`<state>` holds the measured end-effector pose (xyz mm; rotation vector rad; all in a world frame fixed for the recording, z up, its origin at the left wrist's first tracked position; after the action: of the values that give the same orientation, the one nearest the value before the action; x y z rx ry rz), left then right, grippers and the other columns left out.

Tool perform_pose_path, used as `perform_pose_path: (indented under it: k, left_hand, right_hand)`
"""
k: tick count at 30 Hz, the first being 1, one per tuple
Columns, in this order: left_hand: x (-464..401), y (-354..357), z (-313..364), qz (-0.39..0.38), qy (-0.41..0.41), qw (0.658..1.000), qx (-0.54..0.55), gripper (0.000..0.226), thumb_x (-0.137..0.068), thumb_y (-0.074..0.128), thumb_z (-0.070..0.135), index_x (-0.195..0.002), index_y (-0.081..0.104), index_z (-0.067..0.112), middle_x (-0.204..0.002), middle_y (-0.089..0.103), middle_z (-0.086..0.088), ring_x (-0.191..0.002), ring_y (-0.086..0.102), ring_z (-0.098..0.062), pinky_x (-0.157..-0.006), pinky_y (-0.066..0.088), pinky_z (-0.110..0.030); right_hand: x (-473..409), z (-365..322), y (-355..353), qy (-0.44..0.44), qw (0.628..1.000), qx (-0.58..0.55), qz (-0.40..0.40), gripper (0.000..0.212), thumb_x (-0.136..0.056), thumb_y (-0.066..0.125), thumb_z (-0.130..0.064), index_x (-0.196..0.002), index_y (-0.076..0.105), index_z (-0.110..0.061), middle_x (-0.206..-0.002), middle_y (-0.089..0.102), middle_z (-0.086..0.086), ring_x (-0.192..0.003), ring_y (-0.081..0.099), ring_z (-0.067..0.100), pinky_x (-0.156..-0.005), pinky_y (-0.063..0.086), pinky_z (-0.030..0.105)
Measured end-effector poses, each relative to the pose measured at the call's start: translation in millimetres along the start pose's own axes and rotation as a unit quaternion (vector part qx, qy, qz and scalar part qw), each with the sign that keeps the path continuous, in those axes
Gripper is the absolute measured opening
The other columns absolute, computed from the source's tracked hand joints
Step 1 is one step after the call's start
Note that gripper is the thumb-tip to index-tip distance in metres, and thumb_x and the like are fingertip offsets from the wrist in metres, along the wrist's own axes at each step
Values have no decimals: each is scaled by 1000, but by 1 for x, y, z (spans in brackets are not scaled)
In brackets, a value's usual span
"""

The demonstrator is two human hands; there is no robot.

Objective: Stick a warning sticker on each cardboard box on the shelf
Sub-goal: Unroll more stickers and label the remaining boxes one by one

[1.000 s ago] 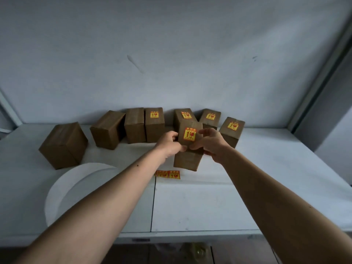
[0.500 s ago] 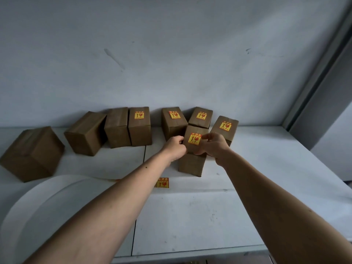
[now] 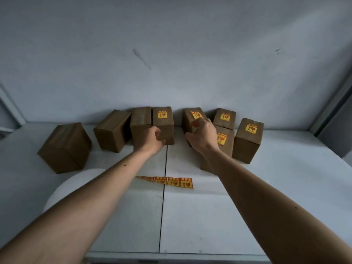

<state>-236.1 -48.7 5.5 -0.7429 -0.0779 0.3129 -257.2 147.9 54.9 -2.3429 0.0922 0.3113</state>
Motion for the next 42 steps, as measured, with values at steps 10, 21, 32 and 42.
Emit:
perform_pose_path:
  k: [10, 21, 32, 42]
  left_hand:
    - [-49, -20, -7, 55, 135, 927, -345, 60, -83, 70, 27, -136, 45, 19, -144, 34, -10, -129, 29, -32, -102, 36, -45]
    - [-85, -15, -30, 62, 64, 922, -376, 106, -72, 80, 32, -151, 13, 10, -153, 22, -17, -138, 23, -36, -113, 22, -47]
    - [-98, -43, -73, 38, -12, 953, -301, 67, -88, 67, 12, -141, 29, -2, -129, 55, -24, -115, 57, -39, -87, 49, -47]
    - [-60, -54, -69, 51, 26, 977, -207, 42, -85, 71, 22, -112, 47, 1, -114, 63, -23, -103, 61, -40, -78, 49, -44]
  right_hand:
    - [-47, 0, 101, 72, 990, -4, -125, 52, -81, 68, -10, -127, 44, -8, -123, 52, 10, -93, 45, 17, -76, 39, 27]
    - [-60, -15, 114, 0, 999, 38, -31, 75, -72, 73, -17, -136, 34, -15, -136, 40, 8, -125, 38, 27, -104, 40, 42]
    - [-65, -71, 162, -137, 960, 227, -86, 52, -82, 65, -35, -132, 50, -28, -152, 28, 7, -140, 19, 35, -114, 13, 55]
    - [-49, -72, 157, -75, 984, 109, -120, 43, -81, 62, -11, -123, 62, -22, -153, 27, 5, -142, 13, 32, -118, 8, 54]
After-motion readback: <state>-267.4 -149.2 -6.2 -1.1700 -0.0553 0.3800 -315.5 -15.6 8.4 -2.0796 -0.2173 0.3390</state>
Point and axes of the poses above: each hand's wrist, its own x-axis away from the middle knuckle, its own y-axis out of the palm, z = x × y, the point moved 10 cm from there along -x, towards the middle knuckle
